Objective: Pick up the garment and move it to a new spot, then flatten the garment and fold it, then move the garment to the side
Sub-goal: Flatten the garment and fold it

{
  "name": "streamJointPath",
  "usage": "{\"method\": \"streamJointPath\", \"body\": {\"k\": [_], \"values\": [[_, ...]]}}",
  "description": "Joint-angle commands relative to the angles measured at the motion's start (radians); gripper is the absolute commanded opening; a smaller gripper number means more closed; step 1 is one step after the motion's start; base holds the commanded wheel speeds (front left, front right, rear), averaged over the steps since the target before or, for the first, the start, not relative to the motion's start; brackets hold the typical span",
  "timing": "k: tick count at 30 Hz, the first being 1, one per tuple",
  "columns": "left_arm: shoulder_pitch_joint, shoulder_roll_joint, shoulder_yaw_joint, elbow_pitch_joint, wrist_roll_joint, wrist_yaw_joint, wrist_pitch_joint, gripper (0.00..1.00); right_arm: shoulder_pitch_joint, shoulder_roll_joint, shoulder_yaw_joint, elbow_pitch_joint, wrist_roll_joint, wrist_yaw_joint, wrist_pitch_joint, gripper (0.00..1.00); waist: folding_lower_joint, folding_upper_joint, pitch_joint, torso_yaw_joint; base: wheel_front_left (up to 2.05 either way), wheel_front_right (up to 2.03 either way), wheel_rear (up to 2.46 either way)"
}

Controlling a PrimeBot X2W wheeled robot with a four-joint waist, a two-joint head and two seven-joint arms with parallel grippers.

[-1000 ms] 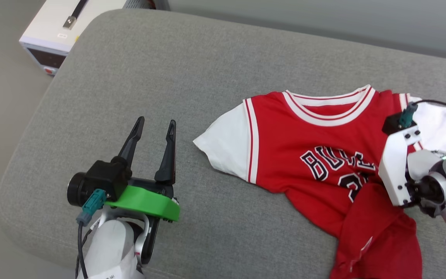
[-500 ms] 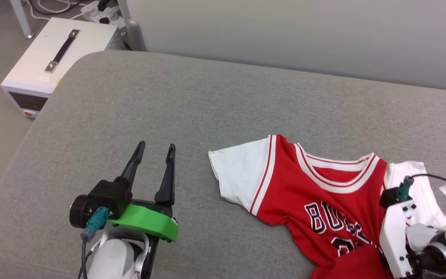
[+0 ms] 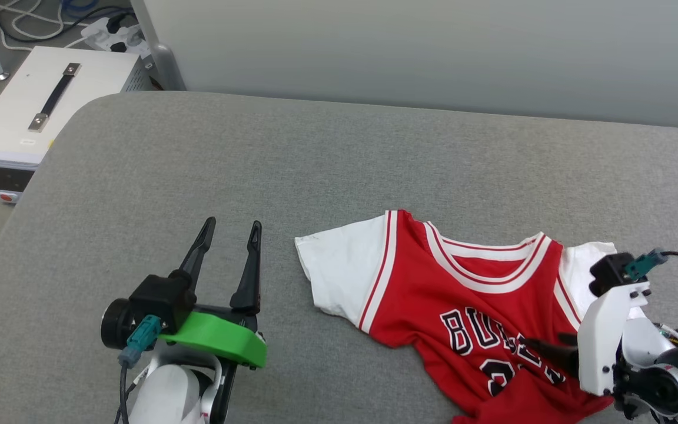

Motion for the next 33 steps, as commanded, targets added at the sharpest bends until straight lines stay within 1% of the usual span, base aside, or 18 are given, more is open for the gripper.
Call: {"method": "streamJointPath", "body": {"k": [1,5,10,14,18,20,23,26,28,30,32,33], "values": [[0.007,0.004,0.004,-0.001,-0.007,-0.003,-0.006,1.00,-0.009,0.010,-0.021,-0.026,0.000,-0.001,-0.048,1.00,0.0000,0.0000,-0.003,-0.021,0.00,0.00,0.00],[0.008,0.003,0.001,-0.003,-0.031,-0.003,-0.006,1.00,-0.021,0.032,-0.079,-0.104,-0.030,-0.001,-0.245,1.00,0.0000,0.0000,-0.002,-0.049,0.00,0.00,0.00],[0.012,0.003,-0.008,-0.002,-0.050,-0.003,-0.006,1.00,0.003,0.076,-0.152,-0.152,-0.102,-0.001,-0.541,1.00,0.0000,0.0000,-0.003,-0.079,0.00,0.00,0.00],[0.027,0.003,-0.018,0.009,-0.070,-0.003,-0.006,1.00,0.046,0.093,-0.185,-0.166,-0.172,-0.001,-0.724,1.00,0.0000,0.0000,-0.007,-0.091,0.00,0.00,0.00],[0.044,0.011,-0.049,0.036,-0.094,-0.003,-0.006,1.00,0.092,0.136,-0.222,-0.167,-0.230,-0.001,-0.871,1.00,0.0000,0.0000,-0.011,-0.099,0.00,0.00,0.00],[0.048,0.019,-0.063,0.051,-0.110,-0.003,-0.005,1.00,0.109,0.160,-0.230,-0.164,-0.247,-0.001,-0.910,1.00,0.0000,0.0000,-0.012,-0.106,0.00,0.00,0.00],[0.040,0.035,-0.088,0.067,-0.139,-0.003,0.016,1.00,0.124,0.180,-0.233,-0.166,-0.278,-0.001,-0.931,1.00,0.0000,0.0000,-0.004,-0.117,0.00,0.00,0.00],[0.002,0.066,-0.111,0.071,-0.181,-0.003,0.084,1.00,0.127,0.201,-0.248,-0.175,-0.296,-0.001,-0.935,1.00,0.0000,0.0000,0.011,-0.128,0.00,0.00,0.00],[-0.036,0.093,-0.126,0.076,-0.217,-0.003,0.167,1.00,0.127,0.208,-0.253,-0.187,-0.303,-0.001,-0.931,1.00,0.0000,0.0000,0.023,-0.134,0.00,0.00,0.00],[-0.084,0.126,-0.136,0.080,-0.248,-0.003,0.275,1.00,0.125,0.215,-0.257,-0.200,-0.311,-0.001,-0.921,1.00,0.0000,0.0000,0.038,-0.142,0.00,0.00,0.00],[-0.139,0.159,-0.146,0.091,-0.272,-0.003,0.406,1.00,0.120,0.221,-0.259,-0.211,-0.318,-0.001,-0.911,1.00,0.0000,0.0000,0.054,-0.151,0.00,0.00,0.00],[-0.172,0.180,-0.156,0.100,-0.282,-0.003,0.493,1.00,0.115,0.224,-0.259,-0.217,-0.323,-0.001,-0.906,1.00,0.0000,0.0000,0.064,-0.158,0.00,0.00,0.00]]}}
